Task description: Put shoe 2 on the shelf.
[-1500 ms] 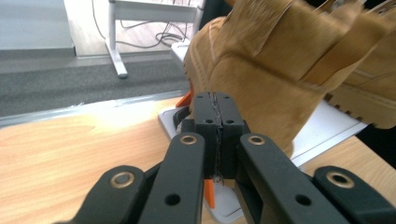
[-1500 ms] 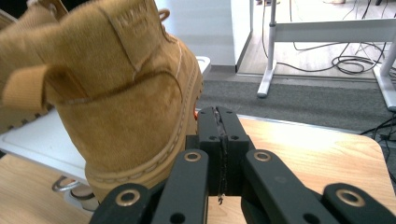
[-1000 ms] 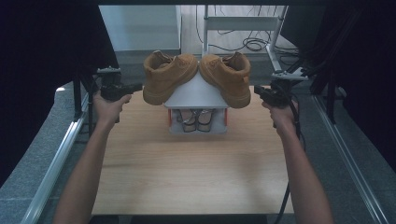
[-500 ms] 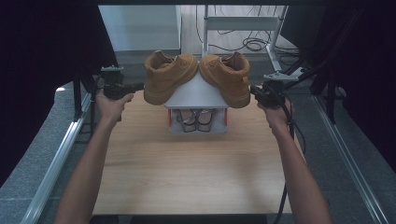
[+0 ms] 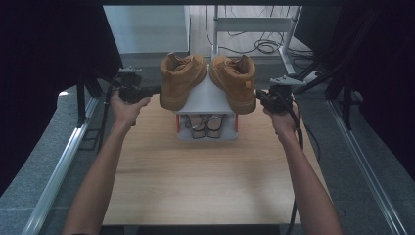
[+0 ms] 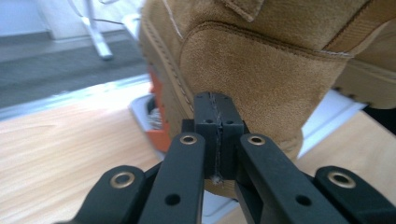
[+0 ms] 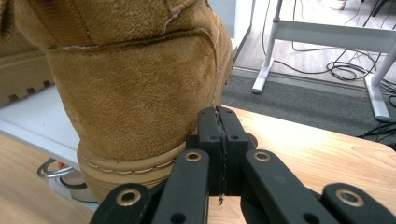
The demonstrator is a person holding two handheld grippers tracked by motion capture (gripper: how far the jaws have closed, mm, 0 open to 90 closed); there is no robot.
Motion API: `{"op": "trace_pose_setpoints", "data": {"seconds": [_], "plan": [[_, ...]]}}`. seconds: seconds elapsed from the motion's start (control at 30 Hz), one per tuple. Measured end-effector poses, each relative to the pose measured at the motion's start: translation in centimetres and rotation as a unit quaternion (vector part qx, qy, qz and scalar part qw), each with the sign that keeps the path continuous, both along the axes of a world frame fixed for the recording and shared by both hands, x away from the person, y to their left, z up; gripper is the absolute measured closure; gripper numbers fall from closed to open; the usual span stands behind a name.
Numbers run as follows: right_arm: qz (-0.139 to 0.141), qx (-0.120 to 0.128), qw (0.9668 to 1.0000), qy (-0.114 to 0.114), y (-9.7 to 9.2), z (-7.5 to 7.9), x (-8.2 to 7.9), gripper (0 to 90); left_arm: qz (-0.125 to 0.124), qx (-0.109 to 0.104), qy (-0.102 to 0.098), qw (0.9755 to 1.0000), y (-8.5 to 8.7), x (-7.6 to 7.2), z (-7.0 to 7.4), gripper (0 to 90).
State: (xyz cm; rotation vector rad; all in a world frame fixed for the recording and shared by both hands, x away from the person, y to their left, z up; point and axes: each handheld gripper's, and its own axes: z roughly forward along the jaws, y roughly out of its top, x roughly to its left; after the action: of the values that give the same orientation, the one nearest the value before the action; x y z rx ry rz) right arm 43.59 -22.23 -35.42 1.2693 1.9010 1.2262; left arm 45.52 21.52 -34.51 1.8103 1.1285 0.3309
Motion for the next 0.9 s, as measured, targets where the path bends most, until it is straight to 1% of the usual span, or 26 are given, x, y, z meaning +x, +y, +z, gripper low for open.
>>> {"op": "trace_pose_setpoints", "data": {"seconds": [0.03,0.07,0.1,0.17,0.2,0.27,0.3,0.47,0.53,0.63,0.8,0.9], "plan": [[-0.001,0.001,1.0,0.0,0.1,0.0,0.0,89.9,-0.007,-0.007,0.002,0.9999,-0.2,0.1,-0.1,89.8],[0.0,0.003,1.0,0.0,0.1,-0.1,0.1,89.9,-0.012,-0.019,0.001,0.9998,-0.4,0.1,-0.2,89.9],[0.003,0.007,1.0,0.002,0.1,-0.1,0.1,89.9,-0.014,-0.023,0.001,0.9996,-0.7,0.2,-0.2,89.9],[0.01,0.015,0.9998,0.004,0.4,-0.2,0.1,89.9,-0.01,-0.014,-0.002,0.9999,-0.9,0.2,0.0,89.9],[0.011,0.015,0.9998,0.005,0.6,-0.2,0.2,89.9,-0.011,-0.016,0.001,0.9998,-0.8,0.3,0.0,89.9],[0.013,0.017,0.9998,0.004,1.1,-0.2,0.3,89.9,-0.014,-0.028,0.011,0.9995,-0.5,0.5,0.0,89.8],[0.015,0.018,0.9997,0.003,1.4,-0.3,0.4,89.9,-0.014,-0.032,0.012,0.9993,-0.4,0.5,0.0,89.8],[0.027,0.025,0.9993,-0.001,2.7,-0.4,0.7,89.9,-0.009,-0.027,0.011,0.9995,-0.8,0.4,0.1,89.8],[0.022,0.022,0.9995,-0.002,3.1,-0.4,0.8,89.9,-0.007,-0.028,0.012,0.9995,-0.8,0.5,0.1,89.9],[0.02,0.028,0.9994,0.0,3.3,-0.4,1.0,90.0,-0.006,-0.033,0.011,0.9994,-0.8,0.5,0.1,89.9],[0.019,0.031,0.9994,0.0,3.5,-0.5,1.1,89.9,-0.002,-0.03,0.01,0.9995,-0.9,0.7,0.2,89.9],[0.02,0.029,0.9994,0.0,3.5,-0.5,1.2,89.9,0.0,-0.017,0.011,0.9998,-1.1,0.8,0.5,90.0]]}}
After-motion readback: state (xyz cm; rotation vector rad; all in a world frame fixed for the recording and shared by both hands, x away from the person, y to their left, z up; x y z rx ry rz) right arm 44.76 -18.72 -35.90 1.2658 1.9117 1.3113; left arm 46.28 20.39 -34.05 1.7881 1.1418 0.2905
